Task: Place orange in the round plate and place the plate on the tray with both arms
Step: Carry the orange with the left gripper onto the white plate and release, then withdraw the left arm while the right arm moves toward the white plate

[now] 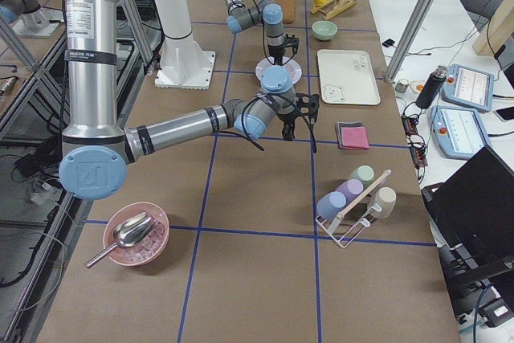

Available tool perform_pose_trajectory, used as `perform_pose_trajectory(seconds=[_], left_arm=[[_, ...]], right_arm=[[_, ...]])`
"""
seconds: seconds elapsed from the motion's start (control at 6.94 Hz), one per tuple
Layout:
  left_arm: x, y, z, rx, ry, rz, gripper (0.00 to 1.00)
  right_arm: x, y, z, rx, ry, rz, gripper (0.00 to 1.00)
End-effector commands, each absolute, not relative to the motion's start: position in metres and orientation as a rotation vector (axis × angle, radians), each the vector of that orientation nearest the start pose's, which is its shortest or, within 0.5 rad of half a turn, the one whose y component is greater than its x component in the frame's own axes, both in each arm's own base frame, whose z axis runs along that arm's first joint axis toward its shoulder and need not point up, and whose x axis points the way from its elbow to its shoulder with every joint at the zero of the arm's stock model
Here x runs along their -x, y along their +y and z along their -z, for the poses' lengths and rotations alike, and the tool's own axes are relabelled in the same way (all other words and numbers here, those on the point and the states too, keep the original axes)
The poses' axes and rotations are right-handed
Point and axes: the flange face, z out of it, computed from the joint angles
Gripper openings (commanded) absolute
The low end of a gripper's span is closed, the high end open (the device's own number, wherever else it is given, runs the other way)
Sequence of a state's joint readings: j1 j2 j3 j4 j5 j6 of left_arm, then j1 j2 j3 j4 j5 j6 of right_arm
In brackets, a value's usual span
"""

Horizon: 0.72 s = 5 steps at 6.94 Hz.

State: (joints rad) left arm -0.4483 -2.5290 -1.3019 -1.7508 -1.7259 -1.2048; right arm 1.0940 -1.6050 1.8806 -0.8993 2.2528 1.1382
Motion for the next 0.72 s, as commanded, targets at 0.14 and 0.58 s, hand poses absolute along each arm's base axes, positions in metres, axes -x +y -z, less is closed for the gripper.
perform_pose_trajectory(seconds=[0.14,0.58], left_arm=[[-0.542,-0.492,-0.173,-0.290,0.817,-0.118,0.99],[-0.321,-0.539,-0.271,-0.322,0.761,-0.337,0.99]], right_arm=[[0.180,-0.440,-0.421,-0.159,-1.284,-0.461,1.00],[0.259,-0.399,-0.377,-0.140,-1.359,-0.697,1.00]])
